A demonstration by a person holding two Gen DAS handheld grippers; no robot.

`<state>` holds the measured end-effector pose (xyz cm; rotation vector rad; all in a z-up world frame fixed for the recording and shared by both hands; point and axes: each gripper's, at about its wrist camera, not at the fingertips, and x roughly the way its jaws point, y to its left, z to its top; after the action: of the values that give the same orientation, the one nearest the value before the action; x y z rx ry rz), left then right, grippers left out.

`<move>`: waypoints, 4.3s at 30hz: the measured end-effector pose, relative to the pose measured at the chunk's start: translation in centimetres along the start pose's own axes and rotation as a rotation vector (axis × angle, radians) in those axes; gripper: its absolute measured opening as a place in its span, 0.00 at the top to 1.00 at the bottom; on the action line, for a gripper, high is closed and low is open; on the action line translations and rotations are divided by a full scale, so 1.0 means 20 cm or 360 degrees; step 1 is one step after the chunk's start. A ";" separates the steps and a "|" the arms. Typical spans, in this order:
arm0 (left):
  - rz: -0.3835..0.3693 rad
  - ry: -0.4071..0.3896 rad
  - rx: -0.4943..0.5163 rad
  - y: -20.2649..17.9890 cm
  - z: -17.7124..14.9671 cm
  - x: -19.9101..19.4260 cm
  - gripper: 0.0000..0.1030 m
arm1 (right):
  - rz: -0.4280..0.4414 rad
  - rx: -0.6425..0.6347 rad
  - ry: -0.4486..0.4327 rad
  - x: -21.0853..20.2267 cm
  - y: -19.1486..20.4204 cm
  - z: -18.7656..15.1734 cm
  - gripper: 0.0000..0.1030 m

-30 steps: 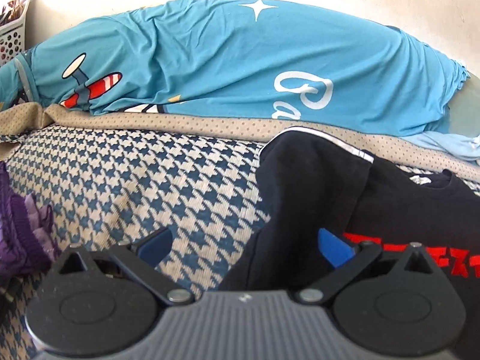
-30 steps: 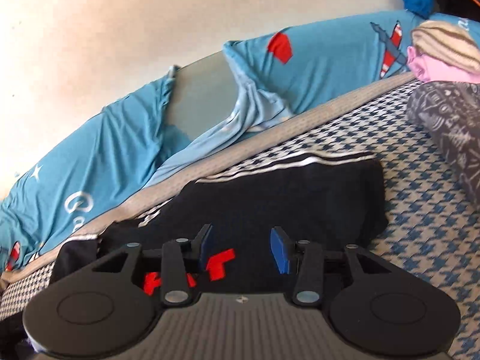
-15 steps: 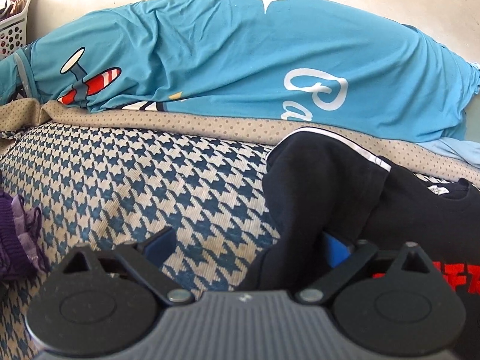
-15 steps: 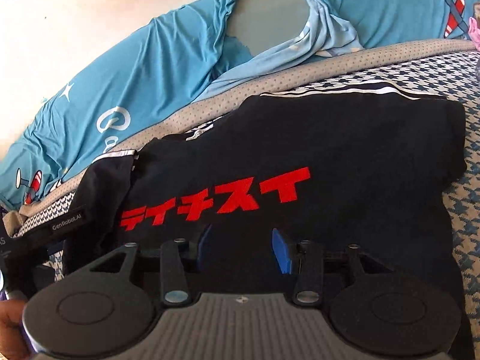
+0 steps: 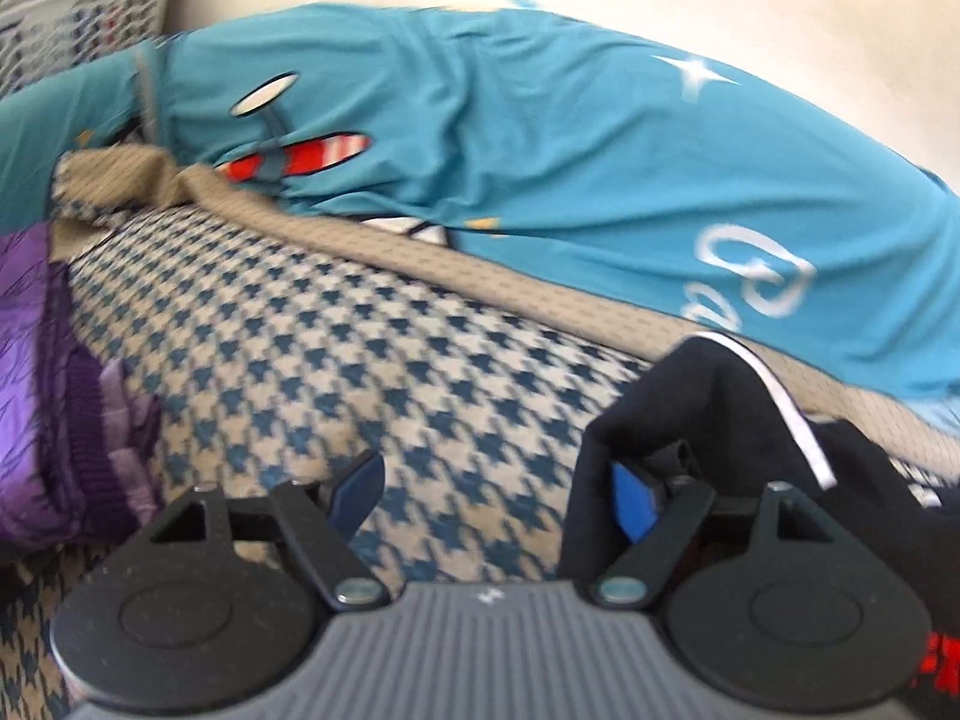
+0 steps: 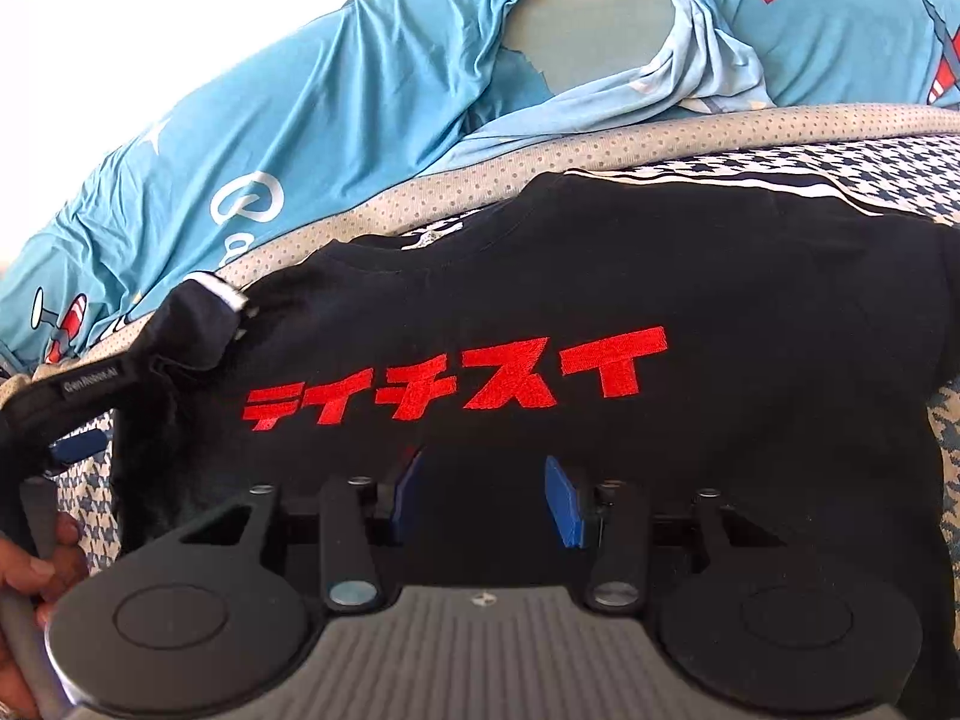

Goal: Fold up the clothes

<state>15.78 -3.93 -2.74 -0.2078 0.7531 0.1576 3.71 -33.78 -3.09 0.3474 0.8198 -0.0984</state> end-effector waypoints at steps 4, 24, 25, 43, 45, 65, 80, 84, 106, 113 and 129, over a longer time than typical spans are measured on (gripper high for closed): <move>0.0169 0.0056 -0.0213 0.15 0.05 0.04 0.13 | -0.0001 -0.0011 0.0003 0.00 0.00 0.00 0.57; 0.0089 -0.0213 -0.0130 0.12 0.15 -0.19 0.00 | -0.0014 -0.0080 0.0006 0.01 0.03 -0.01 0.52; 0.0041 -0.0205 -0.0094 0.09 0.14 -0.20 0.00 | -0.0015 -0.0083 0.0005 0.01 0.04 -0.01 0.52; -0.0088 0.0007 0.0040 0.02 -0.05 -0.15 0.18 | -0.0024 -0.0115 0.0018 0.01 0.05 -0.01 0.51; -0.0064 0.0030 0.0033 0.03 -0.05 -0.13 0.25 | -0.0024 -0.0115 0.0019 0.01 0.04 -0.01 0.51; 0.0490 -0.0001 0.0146 0.09 -0.05 0.00 0.31 | 0.0011 -0.0080 0.0037 0.02 0.02 0.02 0.49; 0.0272 -0.0022 0.0165 0.04 0.01 -0.12 0.25 | 0.0022 -0.0067 0.0037 0.00 0.02 0.03 0.49; 0.0162 0.0067 0.0261 -0.01 -0.05 -0.14 0.25 | 0.0018 -0.0055 0.0040 0.00 0.02 0.04 0.49; 0.0337 0.0148 0.0482 0.03 -0.18 -0.18 0.08 | -0.0032 0.0044 -0.0082 -0.08 -0.08 0.11 0.49; 0.0333 0.0162 0.0315 0.10 -0.13 -0.19 0.07 | -0.0077 0.0099 -0.0130 -0.05 -0.14 0.18 0.49; 0.0113 0.0178 0.0348 -0.09 -0.15 -0.14 0.03 | 0.0202 -0.0037 -0.0230 0.13 -0.01 0.25 0.54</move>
<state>12.20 -6.66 -2.70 0.0181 0.8828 0.1309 8.92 -35.49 -1.79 0.3653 0.6540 0.0048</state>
